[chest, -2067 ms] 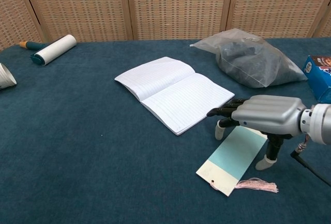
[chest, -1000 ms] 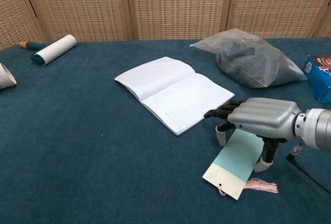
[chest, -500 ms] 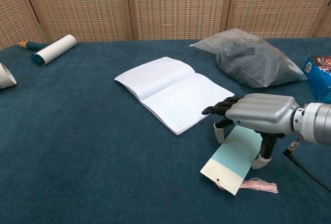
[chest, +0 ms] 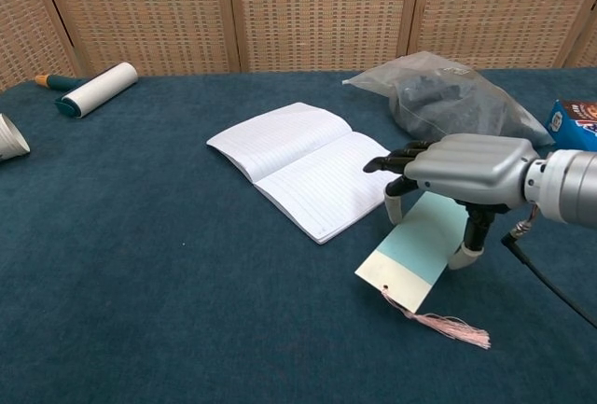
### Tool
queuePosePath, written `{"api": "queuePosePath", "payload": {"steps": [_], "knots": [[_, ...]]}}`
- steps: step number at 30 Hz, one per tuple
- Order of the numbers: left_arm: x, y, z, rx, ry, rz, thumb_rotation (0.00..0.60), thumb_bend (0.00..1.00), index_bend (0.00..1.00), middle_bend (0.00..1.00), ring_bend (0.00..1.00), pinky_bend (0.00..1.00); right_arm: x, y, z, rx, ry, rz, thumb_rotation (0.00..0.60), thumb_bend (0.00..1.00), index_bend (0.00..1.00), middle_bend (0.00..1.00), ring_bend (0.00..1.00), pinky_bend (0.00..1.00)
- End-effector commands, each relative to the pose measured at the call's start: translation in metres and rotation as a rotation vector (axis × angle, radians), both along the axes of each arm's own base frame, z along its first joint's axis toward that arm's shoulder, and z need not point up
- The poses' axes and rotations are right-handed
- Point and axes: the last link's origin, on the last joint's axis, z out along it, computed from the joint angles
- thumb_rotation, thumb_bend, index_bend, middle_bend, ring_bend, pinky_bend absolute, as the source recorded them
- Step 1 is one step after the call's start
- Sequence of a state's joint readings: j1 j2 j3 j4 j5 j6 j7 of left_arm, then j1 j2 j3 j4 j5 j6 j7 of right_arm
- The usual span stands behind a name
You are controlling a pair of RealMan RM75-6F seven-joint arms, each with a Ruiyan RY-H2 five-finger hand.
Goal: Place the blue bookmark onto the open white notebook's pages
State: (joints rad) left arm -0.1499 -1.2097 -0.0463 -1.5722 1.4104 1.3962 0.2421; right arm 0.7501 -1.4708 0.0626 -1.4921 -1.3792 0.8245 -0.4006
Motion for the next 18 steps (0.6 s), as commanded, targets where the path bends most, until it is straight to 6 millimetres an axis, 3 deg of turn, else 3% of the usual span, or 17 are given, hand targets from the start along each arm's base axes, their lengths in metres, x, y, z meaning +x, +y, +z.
{"api": "queuePosePath", "payload": {"steps": [1,18], "knots": [[0.000,0.000,0.000,-0.001,0.000,0.000,0.600,0.00,0.00,0.00,0.00,0.00,0.004,-0.002,-0.001,0.000,0.001,0.004,0.600,0.20,0.58,0.06,0.00,0.04],[-0.001,0.001,-0.001,-0.009,0.004,0.007,0.600,0.00,0.00,0.00,0.00,0.00,0.028,-0.042,-0.026,-0.016,0.011,-0.030,0.600,0.20,0.57,0.06,0.00,0.04]]}}
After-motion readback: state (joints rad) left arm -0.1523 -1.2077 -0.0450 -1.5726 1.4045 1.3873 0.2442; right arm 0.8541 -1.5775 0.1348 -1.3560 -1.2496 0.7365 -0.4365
